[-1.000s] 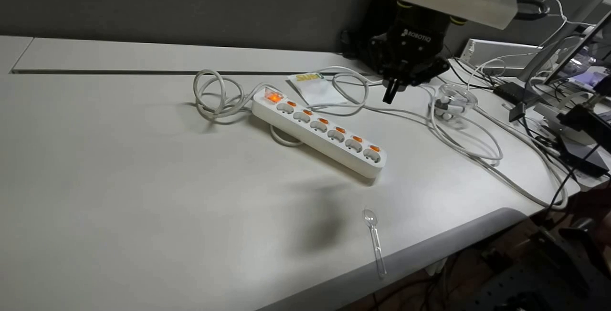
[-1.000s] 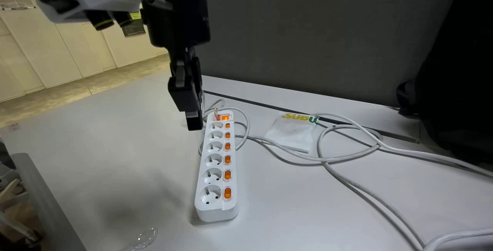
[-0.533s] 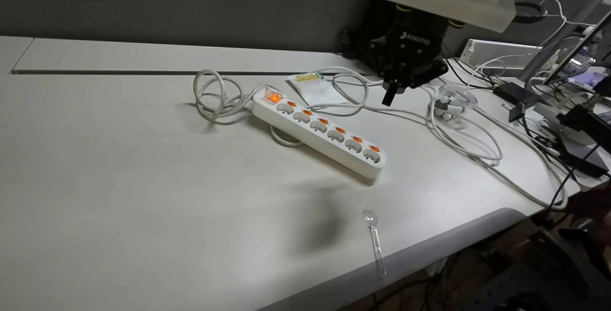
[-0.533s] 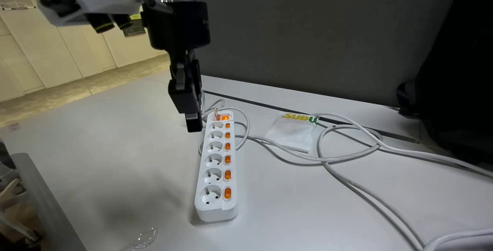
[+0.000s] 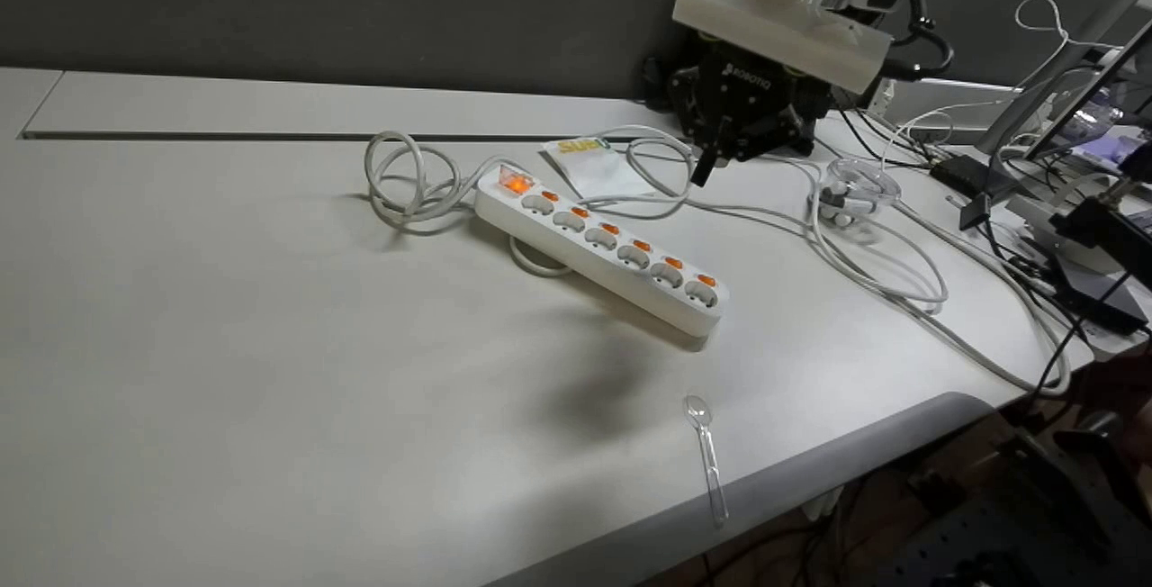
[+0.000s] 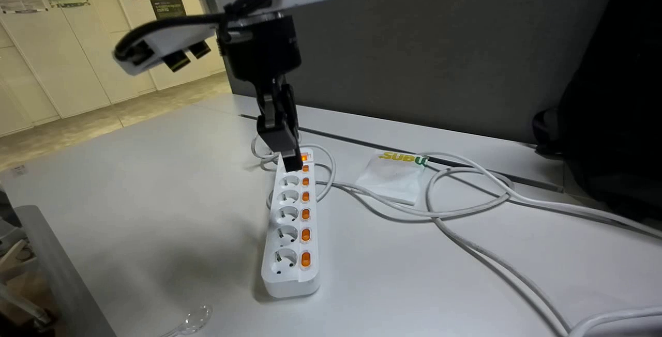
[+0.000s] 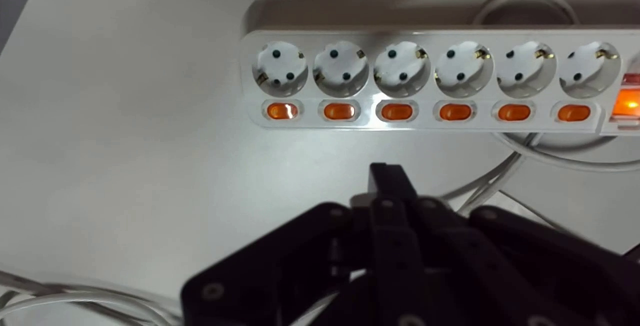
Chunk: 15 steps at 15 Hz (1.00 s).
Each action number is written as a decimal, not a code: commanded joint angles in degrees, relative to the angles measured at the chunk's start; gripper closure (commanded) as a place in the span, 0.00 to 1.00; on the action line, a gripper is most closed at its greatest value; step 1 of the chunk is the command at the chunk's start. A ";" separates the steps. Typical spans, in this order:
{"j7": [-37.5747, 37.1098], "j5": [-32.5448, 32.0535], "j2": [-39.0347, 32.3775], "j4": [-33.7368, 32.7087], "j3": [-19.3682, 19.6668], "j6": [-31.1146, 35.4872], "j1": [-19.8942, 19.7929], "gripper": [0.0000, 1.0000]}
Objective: Turn on the middle switch
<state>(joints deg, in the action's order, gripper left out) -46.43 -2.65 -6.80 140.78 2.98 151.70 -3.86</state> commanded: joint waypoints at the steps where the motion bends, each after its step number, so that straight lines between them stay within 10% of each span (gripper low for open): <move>1: -8.65 -4.40 -4.04 -2.73 2.71 2.77 3.16 1.00; 15: 1.03 5.28 -12.76 -7.49 2.87 3.57 6.63 0.99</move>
<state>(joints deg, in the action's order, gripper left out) -45.94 1.84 -19.56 133.35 4.72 155.42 1.58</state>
